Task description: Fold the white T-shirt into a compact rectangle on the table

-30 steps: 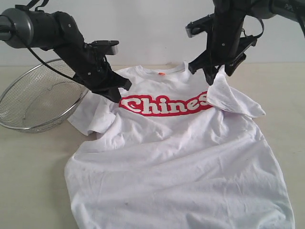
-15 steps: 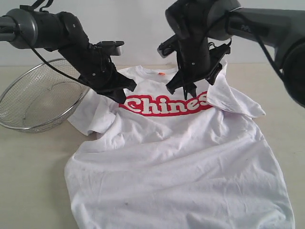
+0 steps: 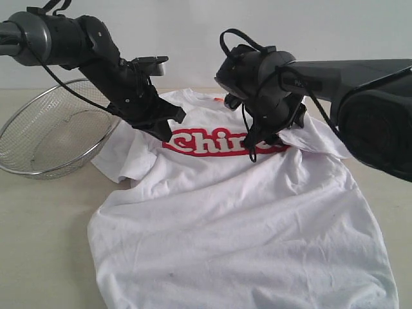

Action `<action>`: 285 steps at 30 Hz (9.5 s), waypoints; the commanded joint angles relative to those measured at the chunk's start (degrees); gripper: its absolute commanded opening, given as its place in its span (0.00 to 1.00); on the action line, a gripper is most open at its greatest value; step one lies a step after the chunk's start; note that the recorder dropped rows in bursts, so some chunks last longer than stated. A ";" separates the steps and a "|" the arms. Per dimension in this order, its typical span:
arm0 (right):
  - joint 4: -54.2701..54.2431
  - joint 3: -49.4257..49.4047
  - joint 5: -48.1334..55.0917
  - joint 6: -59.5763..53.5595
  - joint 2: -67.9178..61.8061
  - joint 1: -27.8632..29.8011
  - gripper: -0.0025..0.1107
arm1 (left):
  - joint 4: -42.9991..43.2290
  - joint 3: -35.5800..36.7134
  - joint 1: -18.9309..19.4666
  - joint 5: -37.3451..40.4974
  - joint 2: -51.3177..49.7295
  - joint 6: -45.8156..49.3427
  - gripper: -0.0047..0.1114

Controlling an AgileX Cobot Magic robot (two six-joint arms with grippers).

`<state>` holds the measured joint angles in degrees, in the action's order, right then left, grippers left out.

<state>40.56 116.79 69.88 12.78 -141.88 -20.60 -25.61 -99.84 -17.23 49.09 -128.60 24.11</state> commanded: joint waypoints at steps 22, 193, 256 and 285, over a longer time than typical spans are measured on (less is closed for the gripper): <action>-2.21 -0.12 0.09 -0.28 0.32 2.99 0.19 | -2.00 -0.31 -0.14 2.08 0.18 2.07 0.08; -28.39 -2.06 0.09 -19.94 16.70 8.41 0.02 | 0.65 -10.13 -1.48 11.30 -0.54 7.22 0.08; -10.19 -75.60 -32.49 22.56 42.53 9.27 0.02 | 15.10 29.32 -4.07 -7.83 16.27 -8.58 0.08; -20.63 -75.38 -40.61 11.25 44.22 8.59 0.02 | -74.34 49.11 18.47 -5.22 16.27 44.85 0.08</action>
<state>21.61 41.22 29.98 25.93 -98.15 -12.00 -98.91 -51.37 1.52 43.86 -112.86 71.01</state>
